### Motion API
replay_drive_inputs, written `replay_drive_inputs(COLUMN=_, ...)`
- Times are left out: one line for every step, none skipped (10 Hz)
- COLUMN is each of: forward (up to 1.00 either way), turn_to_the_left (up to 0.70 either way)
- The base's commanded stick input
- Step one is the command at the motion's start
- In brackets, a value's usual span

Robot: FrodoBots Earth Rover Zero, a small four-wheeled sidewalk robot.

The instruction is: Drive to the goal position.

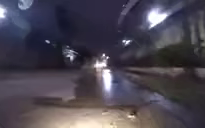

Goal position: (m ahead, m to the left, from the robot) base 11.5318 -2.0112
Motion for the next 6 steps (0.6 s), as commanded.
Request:
replay_drive_inputs(forward=0.7, turn_to_the_left=0.0)
replay_drive_inputs(forward=0.7, turn_to_the_left=0.0)
replay_drive_inputs(forward=0.7, turn_to_the_left=0.0)
replay_drive_inputs(forward=0.7, turn_to_the_left=0.0)
replay_drive_inputs(forward=0.7, turn_to_the_left=0.0)
replay_drive_inputs(forward=0.7, turn_to_the_left=0.0)
